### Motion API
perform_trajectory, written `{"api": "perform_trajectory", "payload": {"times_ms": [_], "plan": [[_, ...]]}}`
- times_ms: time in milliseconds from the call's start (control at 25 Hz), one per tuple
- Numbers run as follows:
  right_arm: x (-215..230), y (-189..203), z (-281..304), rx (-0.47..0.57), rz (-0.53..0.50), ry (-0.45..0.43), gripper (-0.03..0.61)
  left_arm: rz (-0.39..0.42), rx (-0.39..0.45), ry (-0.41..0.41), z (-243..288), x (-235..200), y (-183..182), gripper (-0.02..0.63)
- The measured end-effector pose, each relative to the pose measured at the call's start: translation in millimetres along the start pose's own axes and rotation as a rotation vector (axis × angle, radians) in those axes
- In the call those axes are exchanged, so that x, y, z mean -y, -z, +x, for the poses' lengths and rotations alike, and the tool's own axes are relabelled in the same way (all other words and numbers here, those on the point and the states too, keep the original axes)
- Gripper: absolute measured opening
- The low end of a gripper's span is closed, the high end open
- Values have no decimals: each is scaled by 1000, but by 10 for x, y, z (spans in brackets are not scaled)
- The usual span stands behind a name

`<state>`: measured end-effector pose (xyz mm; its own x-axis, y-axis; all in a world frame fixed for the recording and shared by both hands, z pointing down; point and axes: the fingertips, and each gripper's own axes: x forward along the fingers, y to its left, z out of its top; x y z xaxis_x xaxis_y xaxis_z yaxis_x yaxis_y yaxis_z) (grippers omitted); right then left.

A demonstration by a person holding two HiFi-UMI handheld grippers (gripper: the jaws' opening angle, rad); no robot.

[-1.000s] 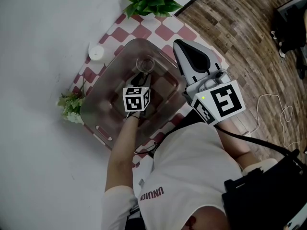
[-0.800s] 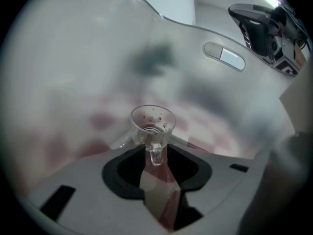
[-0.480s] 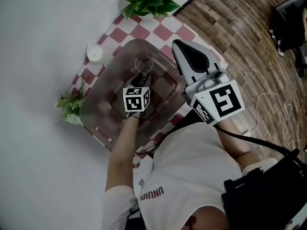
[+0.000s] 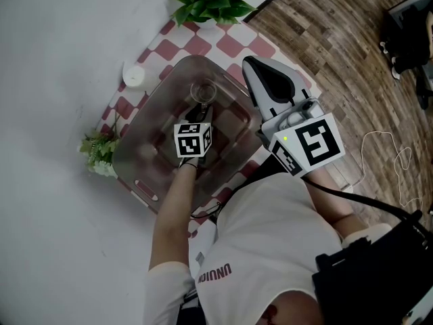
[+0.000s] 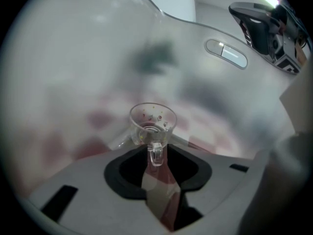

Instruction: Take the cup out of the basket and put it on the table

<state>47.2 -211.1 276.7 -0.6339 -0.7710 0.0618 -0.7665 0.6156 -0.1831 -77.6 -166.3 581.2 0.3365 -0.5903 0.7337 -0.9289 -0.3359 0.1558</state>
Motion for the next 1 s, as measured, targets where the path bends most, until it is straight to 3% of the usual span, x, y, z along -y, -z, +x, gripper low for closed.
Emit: {"api": "perform_trajectory", "payload": {"times_ms": [680, 1000], "plan": [[16, 2, 18, -5, -7, 6, 17, -26, 10, -14, 33, -45, 36, 97], [13, -8, 16, -2, -8, 3, 17, 15, 19, -41, 14, -57, 28, 71]]}}
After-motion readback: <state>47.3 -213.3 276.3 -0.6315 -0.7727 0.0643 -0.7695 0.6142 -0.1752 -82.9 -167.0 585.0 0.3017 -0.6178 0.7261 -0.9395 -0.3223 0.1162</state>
